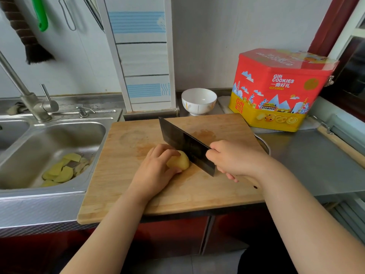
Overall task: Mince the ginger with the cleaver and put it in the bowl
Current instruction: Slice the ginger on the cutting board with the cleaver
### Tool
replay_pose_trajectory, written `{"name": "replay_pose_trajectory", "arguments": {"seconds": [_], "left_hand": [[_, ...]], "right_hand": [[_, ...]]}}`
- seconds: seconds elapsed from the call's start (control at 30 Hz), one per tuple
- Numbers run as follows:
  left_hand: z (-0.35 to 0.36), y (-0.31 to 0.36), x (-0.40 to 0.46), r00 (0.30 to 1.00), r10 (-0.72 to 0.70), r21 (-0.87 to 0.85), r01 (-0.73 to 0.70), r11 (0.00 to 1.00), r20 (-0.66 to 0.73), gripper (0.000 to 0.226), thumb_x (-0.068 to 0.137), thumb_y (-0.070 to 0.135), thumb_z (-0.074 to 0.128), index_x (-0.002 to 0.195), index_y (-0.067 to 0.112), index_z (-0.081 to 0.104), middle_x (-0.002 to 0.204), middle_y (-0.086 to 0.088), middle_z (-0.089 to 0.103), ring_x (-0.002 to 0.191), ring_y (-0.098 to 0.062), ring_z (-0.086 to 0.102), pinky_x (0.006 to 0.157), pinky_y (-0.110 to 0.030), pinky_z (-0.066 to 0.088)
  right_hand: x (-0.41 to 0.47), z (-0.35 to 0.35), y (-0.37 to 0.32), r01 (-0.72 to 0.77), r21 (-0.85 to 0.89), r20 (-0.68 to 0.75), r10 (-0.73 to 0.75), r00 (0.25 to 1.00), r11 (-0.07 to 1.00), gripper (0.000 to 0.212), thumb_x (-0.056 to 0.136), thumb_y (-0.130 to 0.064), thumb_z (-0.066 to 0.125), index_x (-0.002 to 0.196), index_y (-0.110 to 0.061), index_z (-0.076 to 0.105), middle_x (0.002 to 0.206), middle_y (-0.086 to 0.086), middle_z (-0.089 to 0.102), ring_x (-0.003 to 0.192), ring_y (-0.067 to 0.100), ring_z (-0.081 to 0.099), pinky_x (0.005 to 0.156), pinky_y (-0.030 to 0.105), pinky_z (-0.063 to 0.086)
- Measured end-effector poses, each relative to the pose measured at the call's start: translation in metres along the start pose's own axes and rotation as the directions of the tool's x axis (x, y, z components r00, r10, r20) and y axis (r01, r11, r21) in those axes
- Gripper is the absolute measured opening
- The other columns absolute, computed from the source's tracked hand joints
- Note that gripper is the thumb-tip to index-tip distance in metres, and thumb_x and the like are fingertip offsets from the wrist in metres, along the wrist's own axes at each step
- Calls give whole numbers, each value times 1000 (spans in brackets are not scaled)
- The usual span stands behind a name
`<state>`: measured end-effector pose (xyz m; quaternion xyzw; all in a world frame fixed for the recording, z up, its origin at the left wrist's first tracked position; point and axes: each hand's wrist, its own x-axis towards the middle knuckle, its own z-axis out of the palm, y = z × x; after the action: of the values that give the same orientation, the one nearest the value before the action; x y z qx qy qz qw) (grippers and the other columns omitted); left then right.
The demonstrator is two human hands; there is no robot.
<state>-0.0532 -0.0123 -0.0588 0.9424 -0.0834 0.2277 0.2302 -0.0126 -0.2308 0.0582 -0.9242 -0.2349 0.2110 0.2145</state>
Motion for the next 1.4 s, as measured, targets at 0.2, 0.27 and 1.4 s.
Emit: {"name": "replay_pose_trajectory", "arguments": {"seconds": [0.2, 0.27, 1.4], "left_hand": [[3, 14, 6, 991, -28, 100, 42, 994, -134, 28, 88, 43, 54, 95, 17, 62, 101, 1, 58, 89, -21, 54, 69, -38, 51], [5, 21, 11, 983, -44, 135, 69, 988, -179, 21, 88, 33, 56, 92, 13, 62, 96, -2, 58, 85, -24, 53, 66, -39, 49], [5, 30, 22, 993, -107, 103, 112, 988, -53, 16, 96, 22, 50, 104, 13, 60, 102, -1, 55, 88, -19, 44, 75, -31, 43]], "right_hand": [[1, 9, -5, -95, 99, 102, 85, 991, 991, 25, 100, -35, 42, 109, -12, 48, 66, 7, 52, 46, 16, 47, 46, 27, 46], [7, 7, -8, -127, 72, 96, 119, 988, 989, 41, 99, -21, 41, 140, -14, 40, 73, 10, 57, 53, 16, 51, 47, 26, 46], [33, -12, -22, -250, 55, 132, 241, 961, 967, 20, 97, -15, 48, 109, -1, 57, 70, 10, 56, 47, 16, 46, 41, 24, 47]]}}
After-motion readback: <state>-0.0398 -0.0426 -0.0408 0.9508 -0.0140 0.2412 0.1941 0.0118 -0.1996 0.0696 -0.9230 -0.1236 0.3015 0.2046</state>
